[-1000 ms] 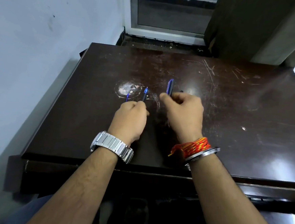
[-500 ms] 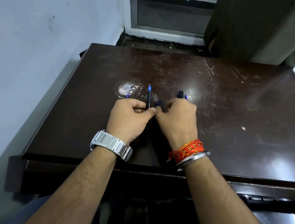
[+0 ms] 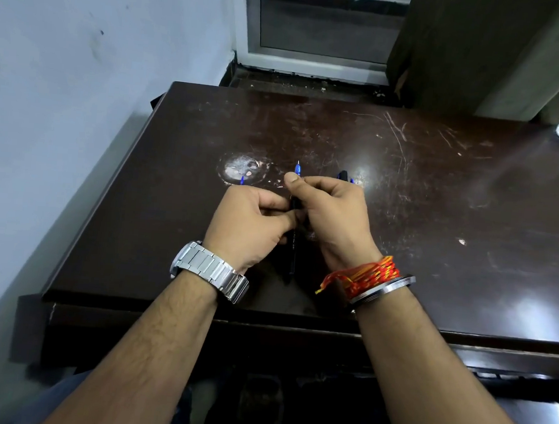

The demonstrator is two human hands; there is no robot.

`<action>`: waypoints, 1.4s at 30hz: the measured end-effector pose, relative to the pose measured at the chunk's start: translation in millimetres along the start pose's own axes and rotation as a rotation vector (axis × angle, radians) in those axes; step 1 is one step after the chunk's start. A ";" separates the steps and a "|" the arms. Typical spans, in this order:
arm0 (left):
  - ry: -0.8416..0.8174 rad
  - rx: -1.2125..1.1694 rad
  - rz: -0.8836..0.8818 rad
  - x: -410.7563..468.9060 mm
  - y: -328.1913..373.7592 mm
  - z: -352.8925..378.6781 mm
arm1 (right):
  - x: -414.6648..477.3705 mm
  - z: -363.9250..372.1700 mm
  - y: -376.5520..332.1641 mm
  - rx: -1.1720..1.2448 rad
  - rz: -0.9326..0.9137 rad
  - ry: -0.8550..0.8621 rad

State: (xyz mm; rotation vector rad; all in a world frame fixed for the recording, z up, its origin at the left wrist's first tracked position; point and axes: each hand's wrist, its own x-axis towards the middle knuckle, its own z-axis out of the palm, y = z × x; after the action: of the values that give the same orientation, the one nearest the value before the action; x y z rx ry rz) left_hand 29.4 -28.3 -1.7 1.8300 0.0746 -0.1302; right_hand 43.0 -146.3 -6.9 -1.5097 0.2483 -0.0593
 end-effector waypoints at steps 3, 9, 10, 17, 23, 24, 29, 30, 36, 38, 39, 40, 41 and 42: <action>-0.039 -0.026 -0.001 1.5 0.8 -2.2 | 0.9 0.7 -0.3 -0.002 0.006 -0.011; 0.049 -0.056 -0.023 2.1 -0.6 0.4 | 1.5 0.7 -0.5 0.047 0.026 -0.006; 0.096 -0.004 0.004 3.1 -2.9 0.2 | 1.4 1.3 -0.3 0.052 0.029 -0.011; 0.111 0.079 0.021 3.6 -1.8 -1.2 | 1.0 1.6 2.0 0.071 0.034 -0.054; 0.201 0.180 0.110 -0.2 1.3 0.0 | 1.1 2.3 2.5 0.029 0.016 -0.026; 0.201 0.155 0.104 0.0 1.5 -0.1 | 1.5 2.3 2.6 0.024 0.018 -0.025; 0.183 0.143 0.087 -0.5 4.9 0.6 | 0.2 1.3 2.1 0.053 0.035 -0.069; 0.185 0.143 0.092 -0.4 4.6 1.1 | 0.3 1.5 2.1 0.056 0.029 -0.067; 0.190 0.133 0.089 0.8 1.9 0.3 | 2.5 1.0 3.7 0.023 0.023 -0.046; 0.184 0.136 0.080 0.3 3.4 1.1 | 1.8 1.1 3.8 0.043 0.029 -0.060; 0.182 0.140 0.081 0.0 3.9 1.4 | 1.5 1.5 3.6 0.045 0.028 -0.061; 0.180 0.149 0.087 -0.1 3.8 1.8 | 1.5 1.9 3.3 0.044 0.025 -0.058; 0.183 0.168 0.097 -0.2 3.3 1.8 | 1.8 2.1 3.2 0.043 0.020 -0.052; 0.191 0.191 0.105 0.0 2.5 1.5 | 2.3 2.2 3.3 0.040 0.017 -0.044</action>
State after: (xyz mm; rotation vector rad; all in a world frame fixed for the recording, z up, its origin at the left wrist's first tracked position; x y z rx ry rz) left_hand 29.7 -30.4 0.3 2.0295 0.1025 0.1157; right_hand 45.3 -144.4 -10.3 -1.4671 0.2229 -0.0172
